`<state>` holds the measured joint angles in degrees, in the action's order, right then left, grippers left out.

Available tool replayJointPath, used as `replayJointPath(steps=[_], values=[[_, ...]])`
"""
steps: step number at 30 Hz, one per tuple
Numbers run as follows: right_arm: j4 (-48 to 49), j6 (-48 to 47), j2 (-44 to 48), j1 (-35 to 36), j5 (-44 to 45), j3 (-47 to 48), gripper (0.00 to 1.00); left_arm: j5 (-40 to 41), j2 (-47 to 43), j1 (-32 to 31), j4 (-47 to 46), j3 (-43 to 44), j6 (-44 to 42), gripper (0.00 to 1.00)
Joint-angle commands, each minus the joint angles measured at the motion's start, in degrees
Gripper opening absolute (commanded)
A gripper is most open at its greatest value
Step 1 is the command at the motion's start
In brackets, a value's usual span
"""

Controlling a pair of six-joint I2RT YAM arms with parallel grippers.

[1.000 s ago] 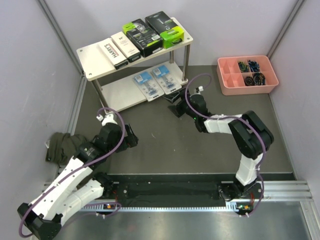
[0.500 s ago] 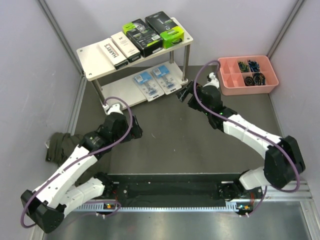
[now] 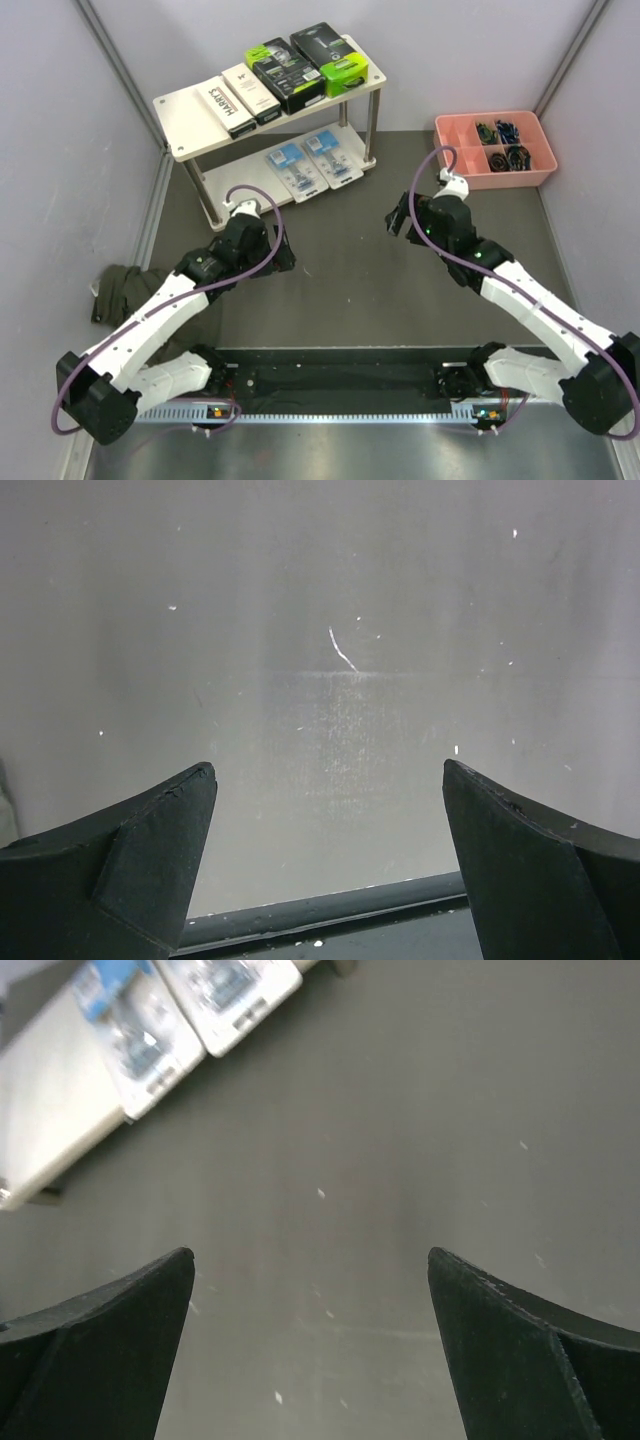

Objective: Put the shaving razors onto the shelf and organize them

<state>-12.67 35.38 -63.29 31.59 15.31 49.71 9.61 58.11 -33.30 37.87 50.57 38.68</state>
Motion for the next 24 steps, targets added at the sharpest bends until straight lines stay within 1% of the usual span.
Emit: replayJointPath(steps=[1, 11, 17, 24], values=[[-6.31, -1.98, 5.80, -0.66, 1.92, -2.16, 0.99, -0.82, 0.52, 0.08, -2.97, 3.05, -1.41, 0.99], [-17.55, 1.18, 16.61, -0.66, 3.41, -7.52, 0.99, -0.38, 1.84, 0.08, -1.83, 2.96, -0.71, 0.99], [-20.20, 3.56, 21.45, -0.66, 3.85, -9.90, 0.99, -0.90, 2.10, 0.08, -1.92, 2.52, -0.53, 0.99], [-22.66, 3.82, 23.03, -0.66, 4.02, -11.13, 0.99, -0.90, 1.84, 0.16, -2.09, 2.08, -0.27, 0.99]])
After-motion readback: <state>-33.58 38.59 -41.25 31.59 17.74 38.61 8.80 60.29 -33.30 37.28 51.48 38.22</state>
